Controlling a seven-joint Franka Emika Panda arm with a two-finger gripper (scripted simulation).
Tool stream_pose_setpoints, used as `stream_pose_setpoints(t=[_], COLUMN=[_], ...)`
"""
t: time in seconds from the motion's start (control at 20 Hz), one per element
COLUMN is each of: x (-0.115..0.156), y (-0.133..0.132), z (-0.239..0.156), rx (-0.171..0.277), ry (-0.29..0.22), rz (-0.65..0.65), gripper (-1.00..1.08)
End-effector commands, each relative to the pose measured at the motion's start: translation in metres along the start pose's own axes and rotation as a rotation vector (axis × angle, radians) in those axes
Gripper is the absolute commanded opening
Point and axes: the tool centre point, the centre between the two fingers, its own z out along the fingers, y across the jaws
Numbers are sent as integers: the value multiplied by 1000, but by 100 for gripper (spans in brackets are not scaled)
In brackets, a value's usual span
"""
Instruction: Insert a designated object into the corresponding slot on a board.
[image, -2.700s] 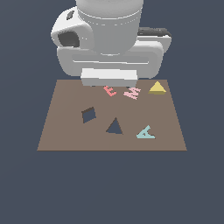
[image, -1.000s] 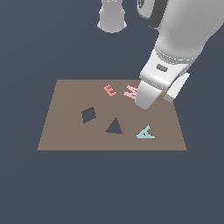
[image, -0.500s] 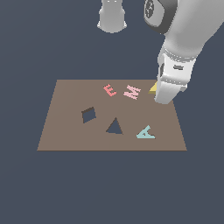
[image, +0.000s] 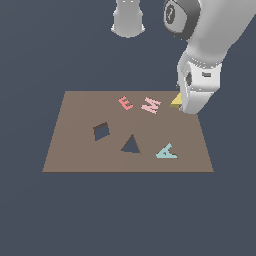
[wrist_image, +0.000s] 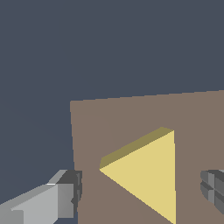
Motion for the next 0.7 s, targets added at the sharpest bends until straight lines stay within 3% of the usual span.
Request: stream_pose_setpoints(t=[0.0,0.65], x=[0,-1], y=[-2,-3], z=[1,20], rx=[-1,-1], ry=[0,-1], rz=[-18,-18], gripper=[100,100])
